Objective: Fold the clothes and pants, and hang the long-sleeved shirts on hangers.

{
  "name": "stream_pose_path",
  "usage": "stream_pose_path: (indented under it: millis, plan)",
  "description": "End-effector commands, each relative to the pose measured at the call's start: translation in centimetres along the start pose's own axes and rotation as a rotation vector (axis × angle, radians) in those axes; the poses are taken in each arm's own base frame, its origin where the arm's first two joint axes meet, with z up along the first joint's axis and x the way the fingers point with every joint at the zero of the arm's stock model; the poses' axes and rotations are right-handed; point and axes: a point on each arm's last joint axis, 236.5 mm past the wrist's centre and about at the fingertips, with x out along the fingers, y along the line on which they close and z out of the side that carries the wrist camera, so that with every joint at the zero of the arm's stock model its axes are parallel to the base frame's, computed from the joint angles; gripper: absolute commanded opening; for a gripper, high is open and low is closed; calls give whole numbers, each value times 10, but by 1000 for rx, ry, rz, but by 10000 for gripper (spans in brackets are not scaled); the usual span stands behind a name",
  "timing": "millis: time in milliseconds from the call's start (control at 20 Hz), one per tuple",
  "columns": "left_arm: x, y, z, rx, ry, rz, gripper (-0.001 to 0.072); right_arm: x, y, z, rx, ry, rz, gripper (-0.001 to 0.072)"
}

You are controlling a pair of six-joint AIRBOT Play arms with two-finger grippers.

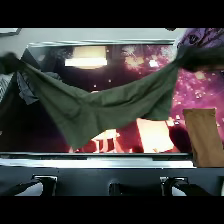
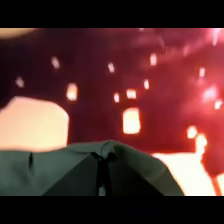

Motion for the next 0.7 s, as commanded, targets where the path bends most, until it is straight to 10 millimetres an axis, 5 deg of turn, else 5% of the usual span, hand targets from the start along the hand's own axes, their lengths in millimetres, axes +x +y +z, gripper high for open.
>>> stream_pose_path:
  millis: [0,150,250,300,350,400,450,550,650]
  plan:
    - [123,19,-73,-55,204,-1,15,127,-33,-49,74,272,-44,25]
    - [182,16,-122,-155,337,-54,15,193,-44,-74,131,352,-31,25]
    - [196,12,-134,-238,370,-99,19,209,-46,-76,147,348,-24,25]
    - [196,13,-132,-259,366,-108,76,210,-46,-72,145,331,-25,25]
    - [191,15,-126,-268,359,-111,218,208,-45,-68,144,316,-22,25]
    - [181,18,-118,-284,359,-112,451,204,-45,-65,138,306,-24,25]
    - [168,22,-108,-299,358,-115,560,200,-45,-62,132,300,-27,25]
    - [132,32,-87,-313,332,-115,662,191,-43,-61,121,299,-27,25]
    - [97,43,-77,-321,307,-105,674,181,-43,-60,108,300,-37,25]
